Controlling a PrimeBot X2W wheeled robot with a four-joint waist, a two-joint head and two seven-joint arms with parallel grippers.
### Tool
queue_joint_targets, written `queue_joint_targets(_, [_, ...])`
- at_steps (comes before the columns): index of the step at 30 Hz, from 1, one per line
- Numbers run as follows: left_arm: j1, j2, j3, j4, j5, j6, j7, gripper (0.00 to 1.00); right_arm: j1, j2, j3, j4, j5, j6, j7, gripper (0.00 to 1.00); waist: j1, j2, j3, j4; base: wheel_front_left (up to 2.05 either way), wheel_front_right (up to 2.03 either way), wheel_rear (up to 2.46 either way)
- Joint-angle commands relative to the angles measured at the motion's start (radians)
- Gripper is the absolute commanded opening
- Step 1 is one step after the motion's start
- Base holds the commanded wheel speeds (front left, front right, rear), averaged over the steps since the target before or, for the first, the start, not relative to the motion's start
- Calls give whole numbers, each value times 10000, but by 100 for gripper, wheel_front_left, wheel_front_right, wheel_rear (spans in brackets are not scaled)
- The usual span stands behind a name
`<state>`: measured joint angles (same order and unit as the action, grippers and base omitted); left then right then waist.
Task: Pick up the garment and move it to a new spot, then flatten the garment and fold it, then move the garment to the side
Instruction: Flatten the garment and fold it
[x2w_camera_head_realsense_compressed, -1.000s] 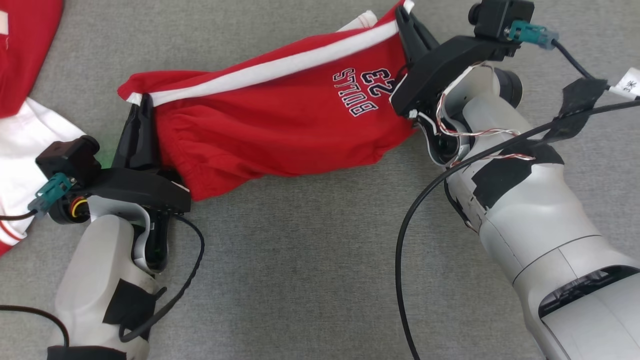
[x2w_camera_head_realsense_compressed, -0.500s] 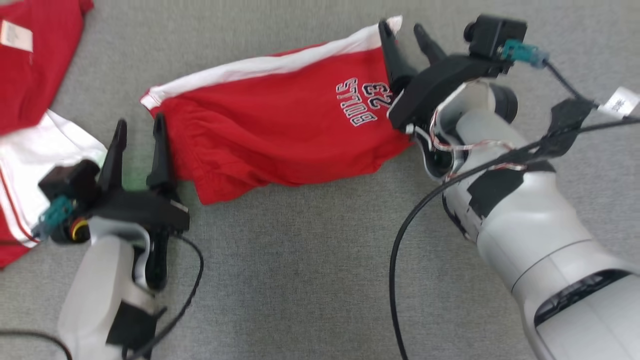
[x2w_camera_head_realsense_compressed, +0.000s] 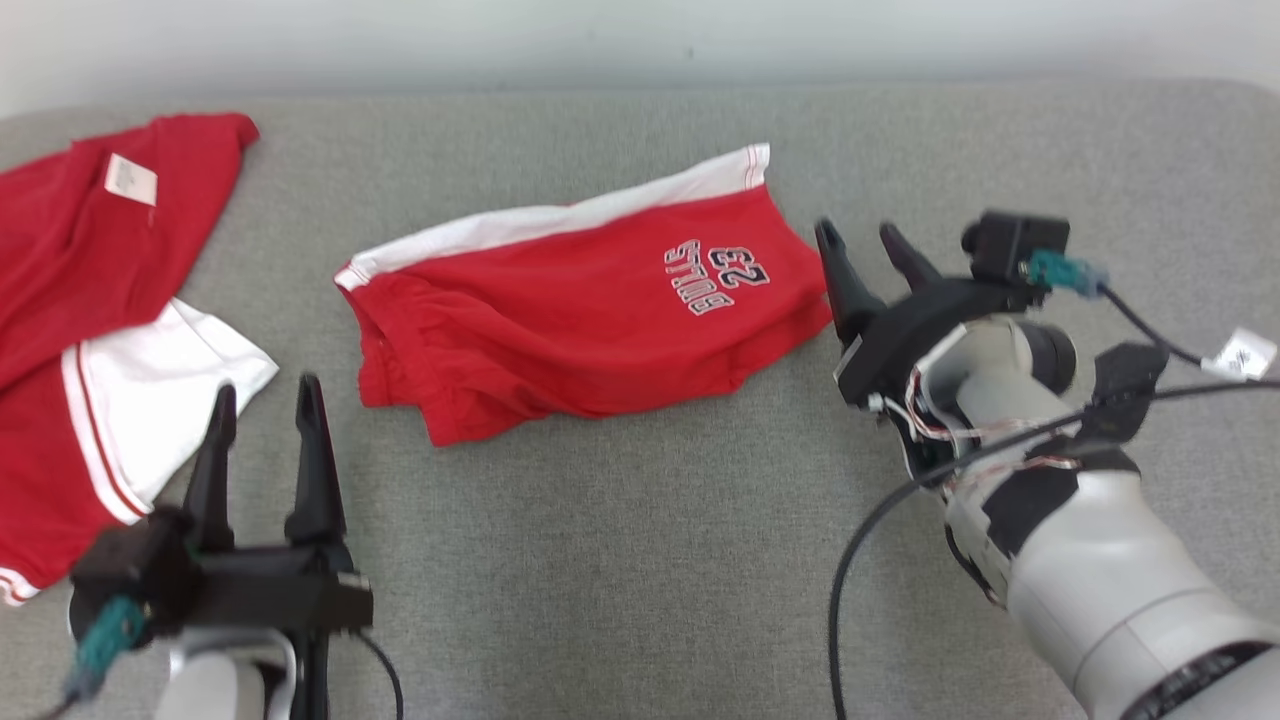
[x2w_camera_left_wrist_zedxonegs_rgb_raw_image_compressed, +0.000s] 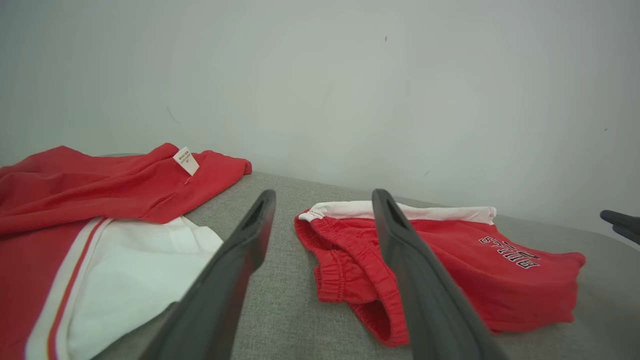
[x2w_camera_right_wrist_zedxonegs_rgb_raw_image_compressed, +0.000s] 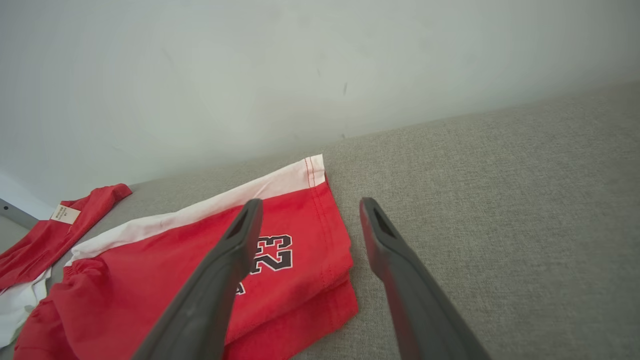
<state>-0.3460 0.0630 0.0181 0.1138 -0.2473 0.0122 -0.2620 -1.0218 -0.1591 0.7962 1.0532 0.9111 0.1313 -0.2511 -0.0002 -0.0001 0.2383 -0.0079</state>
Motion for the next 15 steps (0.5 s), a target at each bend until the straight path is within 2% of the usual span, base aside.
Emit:
queue_joint_targets(1, [361,-14,19,-323,181,38,-38,100,258,-81,79,39,76,-10,-39,100,2,1,-294,19,0,0,0])
queue_joint_targets(7, [1926,-113,-443,-1798,928,386,-39,100,1029,-210,30,354,834,-10,379,100,2,1,-471,277,0,0,0])
queue_joint_targets(15, [1901,-120,-670,-1998,730,573,-39,100,750,-241,-152,689,1188,-10,417,100,2,1,-232,588,0,0,0])
